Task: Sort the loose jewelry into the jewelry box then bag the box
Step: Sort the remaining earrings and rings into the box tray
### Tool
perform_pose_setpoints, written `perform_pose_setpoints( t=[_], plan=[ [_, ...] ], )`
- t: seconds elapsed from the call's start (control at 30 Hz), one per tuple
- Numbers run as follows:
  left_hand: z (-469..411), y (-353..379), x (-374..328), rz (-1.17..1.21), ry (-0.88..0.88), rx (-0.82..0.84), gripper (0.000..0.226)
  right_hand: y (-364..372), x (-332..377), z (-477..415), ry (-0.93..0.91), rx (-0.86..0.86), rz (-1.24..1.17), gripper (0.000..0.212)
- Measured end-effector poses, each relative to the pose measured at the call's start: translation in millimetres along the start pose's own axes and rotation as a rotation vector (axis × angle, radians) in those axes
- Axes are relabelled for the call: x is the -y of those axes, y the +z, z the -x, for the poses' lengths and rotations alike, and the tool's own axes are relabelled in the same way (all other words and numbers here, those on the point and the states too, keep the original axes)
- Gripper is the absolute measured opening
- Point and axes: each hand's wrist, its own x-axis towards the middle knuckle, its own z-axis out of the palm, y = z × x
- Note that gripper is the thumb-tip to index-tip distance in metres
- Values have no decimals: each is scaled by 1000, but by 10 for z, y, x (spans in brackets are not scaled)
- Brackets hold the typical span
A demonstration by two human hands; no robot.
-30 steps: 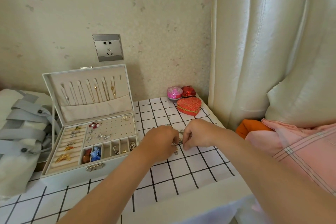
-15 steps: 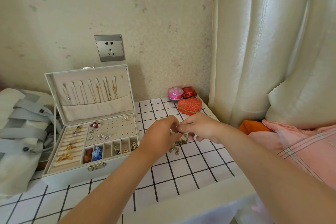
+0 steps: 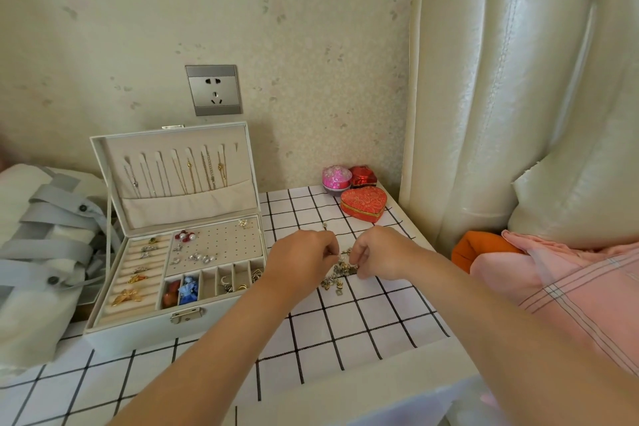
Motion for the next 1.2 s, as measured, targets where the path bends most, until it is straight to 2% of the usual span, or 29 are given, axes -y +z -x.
perform_pose_setpoints(
  t=[0.37, 0.5, 0.77, 0.83, 0.93, 1.2],
  plan=[
    [55, -61, 18, -28, 25, 20, 12, 39, 55, -24, -34, -34, 122, 15],
    [69, -109, 29, -1, 15, 31, 14, -21, 86, -32, -40, -42, 94, 11],
    [106, -312, 152, 48, -66, -67, 24, -141, 492, 4, -135, -156, -367, 6],
    [131, -396, 218, 51, -89, -102, 23, -130, 616, -9, -136, -159, -423, 2],
    [181, -531, 364, 86, -135, -142, 16, -85, 802, -54, -153, -168, -542, 7],
    [306, -849, 879, 129, -243, -146, 10, 76, 1295, -194, -160, -148, -709, 12]
  ],
)
